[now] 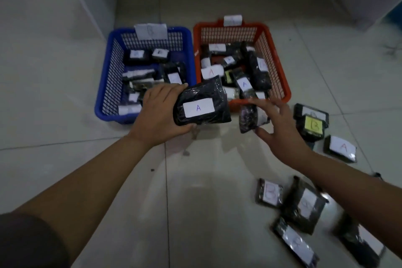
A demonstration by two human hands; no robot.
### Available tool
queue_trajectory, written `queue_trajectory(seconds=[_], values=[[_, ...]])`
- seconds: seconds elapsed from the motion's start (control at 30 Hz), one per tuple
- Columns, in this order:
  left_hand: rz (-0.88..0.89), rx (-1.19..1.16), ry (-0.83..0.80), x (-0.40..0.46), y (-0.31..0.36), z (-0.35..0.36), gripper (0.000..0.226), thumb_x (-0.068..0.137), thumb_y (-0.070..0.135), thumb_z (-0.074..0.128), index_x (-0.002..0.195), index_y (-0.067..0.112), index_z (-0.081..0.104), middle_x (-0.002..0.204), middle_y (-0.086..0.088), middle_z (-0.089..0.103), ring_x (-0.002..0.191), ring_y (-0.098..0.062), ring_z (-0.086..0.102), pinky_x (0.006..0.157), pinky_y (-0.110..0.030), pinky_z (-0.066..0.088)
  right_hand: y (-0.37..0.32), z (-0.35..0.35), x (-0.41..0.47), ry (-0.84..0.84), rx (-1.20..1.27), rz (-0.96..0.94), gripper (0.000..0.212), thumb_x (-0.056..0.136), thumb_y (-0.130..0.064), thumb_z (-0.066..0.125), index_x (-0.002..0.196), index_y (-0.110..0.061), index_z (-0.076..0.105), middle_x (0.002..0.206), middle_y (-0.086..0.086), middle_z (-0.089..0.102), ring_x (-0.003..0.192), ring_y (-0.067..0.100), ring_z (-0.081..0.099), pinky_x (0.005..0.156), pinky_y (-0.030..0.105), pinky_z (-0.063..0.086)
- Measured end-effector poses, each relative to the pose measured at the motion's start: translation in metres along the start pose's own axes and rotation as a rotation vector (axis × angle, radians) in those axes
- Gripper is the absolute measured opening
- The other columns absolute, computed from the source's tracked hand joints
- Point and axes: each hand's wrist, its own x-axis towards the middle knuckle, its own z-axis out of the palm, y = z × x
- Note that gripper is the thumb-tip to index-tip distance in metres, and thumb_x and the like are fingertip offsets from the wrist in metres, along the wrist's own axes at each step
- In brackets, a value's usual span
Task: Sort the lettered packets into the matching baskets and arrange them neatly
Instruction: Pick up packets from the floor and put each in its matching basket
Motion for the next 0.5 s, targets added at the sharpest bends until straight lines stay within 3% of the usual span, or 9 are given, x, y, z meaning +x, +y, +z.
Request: queue_trajectory(seconds=[0.07,0.13,0.27,0.4,0.5], values=[[-0.044,-0.019,0.046,0.022,-0.004,-0.010,0.087,0.064,0.062,0.064,0.133,0.014,0.044,0.125,-0.004,0.053,0.119,-0.024,0.045,0.102,-0.042,0.032,-0.014,-0.008,0.025,-0.005,0.250,0.038,0.065,0.081,0.002,0.064,0.125,-0.041,0.043,0.129,-0.001,0.042,0.117,0.012,0.046,0.092,0.017,0.041],[-0.083,-0.037,0.074,0.041,-0.004,-0.019,0.086,0.061,0.060,0.067,0.131,0.016,0.045,0.125,-0.002,0.054,0.118,-0.022,0.046,0.101,-0.040,0.033,-0.025,-0.018,0.049,-0.005,0.551,0.069,0.063,0.079,0.007,0.063,0.120,-0.038,0.047,0.115,-0.012,0.054,0.099,-0.002,0.058,0.076,0.012,0.049],[-0.191,-0.026,0.033,0.070,-0.002,-0.037,0.086,0.057,0.053,0.076,0.130,0.020,0.045,0.124,0.000,0.054,0.119,-0.020,0.045,0.104,-0.039,0.033,-0.039,-0.043,0.087,0.012,0.870,0.182,0.068,0.077,0.015,0.056,0.104,-0.048,0.053,0.115,0.002,0.060,0.095,0.010,0.062,0.063,0.020,0.051],[-0.265,-0.013,-0.067,0.086,-0.001,-0.052,0.087,0.054,0.053,0.081,0.129,0.025,0.046,0.123,0.004,0.055,0.116,-0.017,0.047,0.101,-0.039,0.039,-0.049,-0.064,0.103,-0.018,1.155,0.295,0.058,0.075,0.013,0.040,0.103,-0.035,0.055,0.119,0.012,0.057,0.100,0.024,0.059,0.079,0.034,0.049],[-0.231,-0.021,-0.196,0.111,-0.007,-0.054,0.081,0.056,0.050,0.081,0.126,0.028,0.047,0.118,0.007,0.055,0.111,-0.012,0.048,0.095,-0.032,0.043,-0.054,-0.065,0.115,0.011,1.435,0.348,0.022,0.084,-0.008,0.043,0.093,-0.020,0.058,0.104,0.008,0.060,0.094,0.020,0.057,0.086,0.033,0.048]])
